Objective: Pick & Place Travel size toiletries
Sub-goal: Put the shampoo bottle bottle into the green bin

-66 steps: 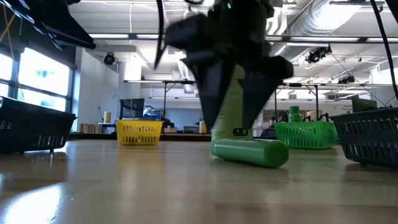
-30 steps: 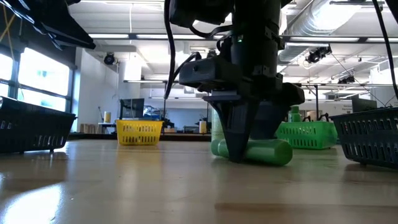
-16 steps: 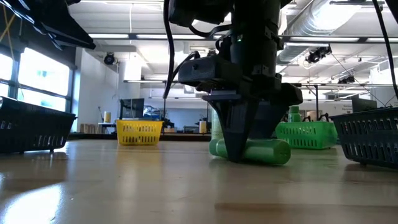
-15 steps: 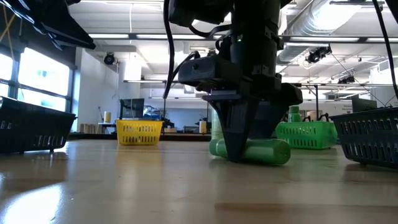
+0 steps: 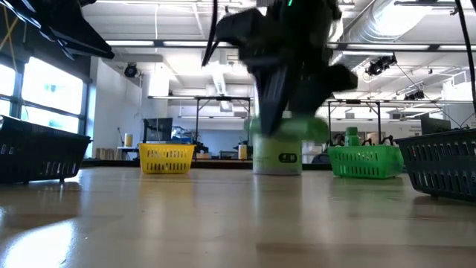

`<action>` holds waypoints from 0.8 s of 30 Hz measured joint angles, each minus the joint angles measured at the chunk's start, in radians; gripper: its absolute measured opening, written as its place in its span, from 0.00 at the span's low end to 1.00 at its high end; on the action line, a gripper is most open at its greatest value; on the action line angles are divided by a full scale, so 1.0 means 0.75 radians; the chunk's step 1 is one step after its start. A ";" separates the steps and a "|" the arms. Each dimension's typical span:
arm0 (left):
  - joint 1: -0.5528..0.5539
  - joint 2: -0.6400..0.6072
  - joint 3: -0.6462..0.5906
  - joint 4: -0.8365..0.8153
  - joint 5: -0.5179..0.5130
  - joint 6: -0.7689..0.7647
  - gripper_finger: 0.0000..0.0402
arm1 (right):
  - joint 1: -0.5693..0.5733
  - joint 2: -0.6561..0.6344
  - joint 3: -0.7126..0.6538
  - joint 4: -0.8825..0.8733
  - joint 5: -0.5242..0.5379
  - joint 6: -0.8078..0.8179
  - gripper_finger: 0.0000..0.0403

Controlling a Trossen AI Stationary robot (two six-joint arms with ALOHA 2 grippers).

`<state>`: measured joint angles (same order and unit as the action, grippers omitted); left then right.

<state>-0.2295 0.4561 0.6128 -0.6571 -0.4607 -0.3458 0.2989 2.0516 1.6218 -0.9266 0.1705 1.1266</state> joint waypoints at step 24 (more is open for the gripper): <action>0.000 -0.001 0.000 -0.001 0.000 0.000 0.28 | -0.141 -0.421 0.003 -0.777 0.335 0.168 0.41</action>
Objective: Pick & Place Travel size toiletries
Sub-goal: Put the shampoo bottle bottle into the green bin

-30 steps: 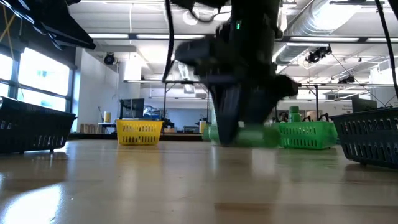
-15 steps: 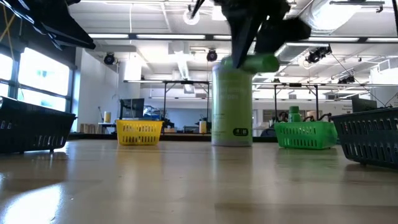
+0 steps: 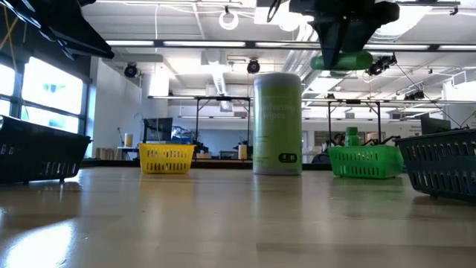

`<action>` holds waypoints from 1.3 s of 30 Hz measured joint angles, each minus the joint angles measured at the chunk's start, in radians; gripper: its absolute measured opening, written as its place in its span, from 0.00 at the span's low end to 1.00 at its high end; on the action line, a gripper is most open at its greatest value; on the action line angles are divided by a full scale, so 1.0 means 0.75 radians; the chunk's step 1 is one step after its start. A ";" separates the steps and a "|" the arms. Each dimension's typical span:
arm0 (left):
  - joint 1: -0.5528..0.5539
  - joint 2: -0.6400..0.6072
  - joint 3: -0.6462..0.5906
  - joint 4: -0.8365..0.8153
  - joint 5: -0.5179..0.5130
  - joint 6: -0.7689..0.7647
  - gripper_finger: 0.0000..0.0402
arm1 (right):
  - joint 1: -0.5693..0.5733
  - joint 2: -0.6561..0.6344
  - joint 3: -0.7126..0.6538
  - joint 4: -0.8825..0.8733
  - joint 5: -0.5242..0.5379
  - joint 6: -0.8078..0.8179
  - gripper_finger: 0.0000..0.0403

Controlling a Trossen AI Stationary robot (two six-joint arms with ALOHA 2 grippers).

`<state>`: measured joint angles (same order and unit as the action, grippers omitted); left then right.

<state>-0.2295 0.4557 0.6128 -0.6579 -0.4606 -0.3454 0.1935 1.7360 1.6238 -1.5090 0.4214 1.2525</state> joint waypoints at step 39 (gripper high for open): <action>0.000 0.000 0.000 -0.004 -0.007 0.000 0.28 | -0.539 -0.159 -0.636 0.527 -0.144 -0.416 0.40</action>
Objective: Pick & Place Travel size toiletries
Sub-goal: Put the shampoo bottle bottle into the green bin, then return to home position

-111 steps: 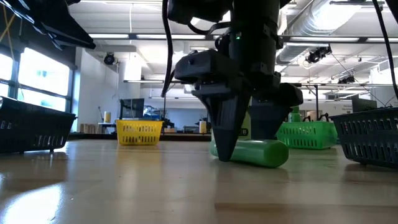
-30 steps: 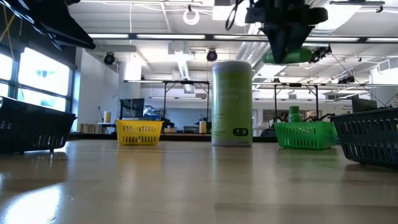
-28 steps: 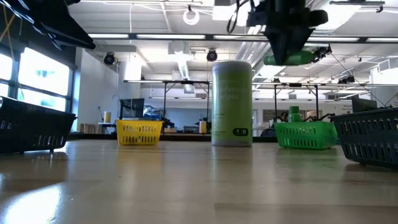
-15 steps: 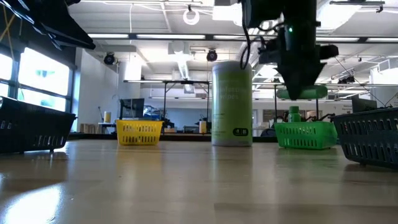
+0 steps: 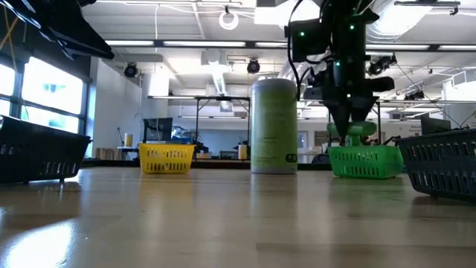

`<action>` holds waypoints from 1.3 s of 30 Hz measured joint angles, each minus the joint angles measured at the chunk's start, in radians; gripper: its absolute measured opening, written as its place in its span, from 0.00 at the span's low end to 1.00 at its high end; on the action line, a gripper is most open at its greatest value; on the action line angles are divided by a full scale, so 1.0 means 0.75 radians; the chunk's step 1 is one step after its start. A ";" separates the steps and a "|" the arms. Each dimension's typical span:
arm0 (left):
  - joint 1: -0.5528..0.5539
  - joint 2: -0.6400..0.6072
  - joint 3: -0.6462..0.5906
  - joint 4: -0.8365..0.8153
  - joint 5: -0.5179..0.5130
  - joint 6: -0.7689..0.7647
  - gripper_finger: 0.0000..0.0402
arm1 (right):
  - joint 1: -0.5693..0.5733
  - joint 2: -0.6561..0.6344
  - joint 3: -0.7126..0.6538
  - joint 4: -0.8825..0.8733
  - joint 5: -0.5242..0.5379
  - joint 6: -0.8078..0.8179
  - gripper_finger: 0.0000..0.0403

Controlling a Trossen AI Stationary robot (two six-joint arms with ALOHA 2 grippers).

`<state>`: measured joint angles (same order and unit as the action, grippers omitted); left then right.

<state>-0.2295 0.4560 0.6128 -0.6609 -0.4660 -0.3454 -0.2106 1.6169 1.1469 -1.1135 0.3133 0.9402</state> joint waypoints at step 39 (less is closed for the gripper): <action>0.000 0.000 0.000 0.000 -0.033 0.001 0.28 | -0.095 -0.009 0.000 -0.166 0.000 0.142 0.71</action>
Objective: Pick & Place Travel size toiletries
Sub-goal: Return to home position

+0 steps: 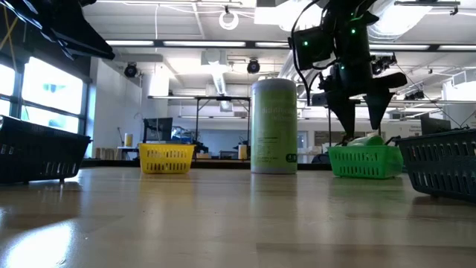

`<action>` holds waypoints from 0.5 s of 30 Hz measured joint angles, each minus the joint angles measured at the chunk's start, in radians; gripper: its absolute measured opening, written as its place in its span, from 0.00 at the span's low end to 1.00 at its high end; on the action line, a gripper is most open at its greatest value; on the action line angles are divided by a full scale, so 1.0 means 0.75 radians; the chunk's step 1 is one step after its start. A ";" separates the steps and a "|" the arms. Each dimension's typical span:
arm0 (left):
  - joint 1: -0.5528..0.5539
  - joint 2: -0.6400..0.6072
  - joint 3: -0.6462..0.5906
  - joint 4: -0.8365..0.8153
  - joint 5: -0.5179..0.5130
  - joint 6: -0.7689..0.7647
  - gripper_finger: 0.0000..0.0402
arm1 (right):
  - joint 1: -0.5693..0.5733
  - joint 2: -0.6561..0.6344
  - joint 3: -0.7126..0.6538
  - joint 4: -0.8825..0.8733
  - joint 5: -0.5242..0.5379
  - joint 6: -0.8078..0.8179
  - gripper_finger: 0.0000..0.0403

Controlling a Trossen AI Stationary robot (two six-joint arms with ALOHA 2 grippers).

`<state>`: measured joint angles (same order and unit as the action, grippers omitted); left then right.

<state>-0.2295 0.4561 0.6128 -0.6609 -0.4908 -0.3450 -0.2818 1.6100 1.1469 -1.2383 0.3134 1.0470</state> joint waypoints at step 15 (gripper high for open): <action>0.000 0.000 -0.001 0.001 -0.003 0.000 0.28 | 0.324 -0.202 0.000 0.186 0.053 0.102 0.19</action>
<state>-0.2295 0.4561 0.6125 -0.6601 -0.4927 -0.3450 -0.0387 1.4583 1.1469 -1.0989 0.3529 1.1235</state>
